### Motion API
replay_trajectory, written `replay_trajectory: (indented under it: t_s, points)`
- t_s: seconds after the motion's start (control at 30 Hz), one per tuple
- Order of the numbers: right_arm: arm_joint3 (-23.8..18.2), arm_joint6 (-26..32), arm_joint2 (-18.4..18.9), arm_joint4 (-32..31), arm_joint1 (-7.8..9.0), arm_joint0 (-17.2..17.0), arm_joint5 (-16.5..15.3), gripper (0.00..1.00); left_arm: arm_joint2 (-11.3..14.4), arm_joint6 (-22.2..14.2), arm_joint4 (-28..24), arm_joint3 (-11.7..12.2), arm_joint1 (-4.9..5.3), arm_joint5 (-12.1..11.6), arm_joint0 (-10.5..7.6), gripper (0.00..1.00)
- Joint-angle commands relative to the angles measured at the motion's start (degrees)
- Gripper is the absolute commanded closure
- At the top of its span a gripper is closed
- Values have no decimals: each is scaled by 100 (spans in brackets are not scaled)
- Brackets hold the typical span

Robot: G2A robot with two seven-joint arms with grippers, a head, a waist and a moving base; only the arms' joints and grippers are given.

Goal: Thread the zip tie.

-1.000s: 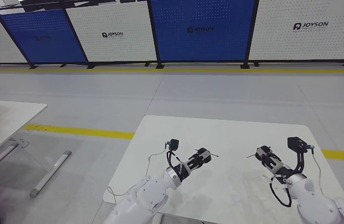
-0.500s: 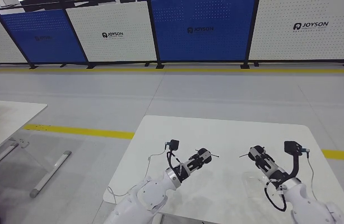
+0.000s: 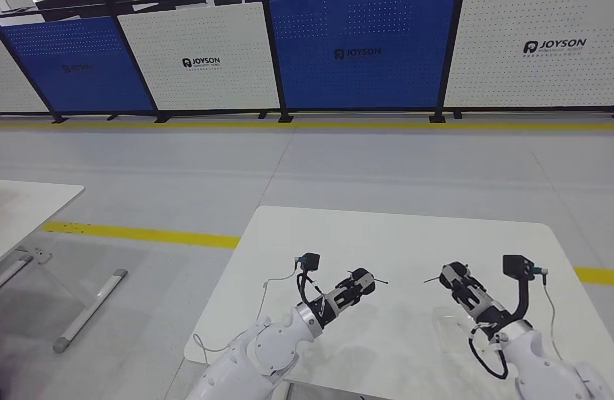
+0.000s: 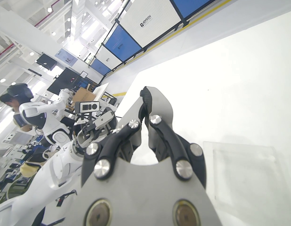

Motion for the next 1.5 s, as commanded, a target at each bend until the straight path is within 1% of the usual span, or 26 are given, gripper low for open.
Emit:
replay_trajectory:
  t_s: [0.0,0.13,0.2,1.0,1.07,1.17,1.23,1.3,1.47]
  points:
    - [27,-215,-98,-215,-20,-8,-161,100,0,0,0,0,0,0,0,100]
    - [121,-532,-242,-369,-61,-64,-523,100,0,0,0,0,0,0,0,100]
    - [170,-567,-232,-336,-70,-84,-619,100,0,0,0,0,0,0,0,100]
    - [175,-579,-227,-326,-72,-91,-636,100,0,0,0,0,0,0,0,100]
    - [181,-764,-241,-324,-91,-158,-709,100,0,0,0,0,0,0,0,100]
    - [252,-1083,-313,-302,-127,-256,-907,100,0,0,0,0,0,0,0,100]
    - [285,-1253,-380,-385,-151,-289,-954,100,0,0,0,0,0,0,0,100]
    - [279,-1528,-425,-643,-176,-312,-810,100,0,0,0,0,0,0,0,100]
    - [279,-1528,-425,-643,-176,-312,-810,100,0,0,0,0,0,0,0,100]
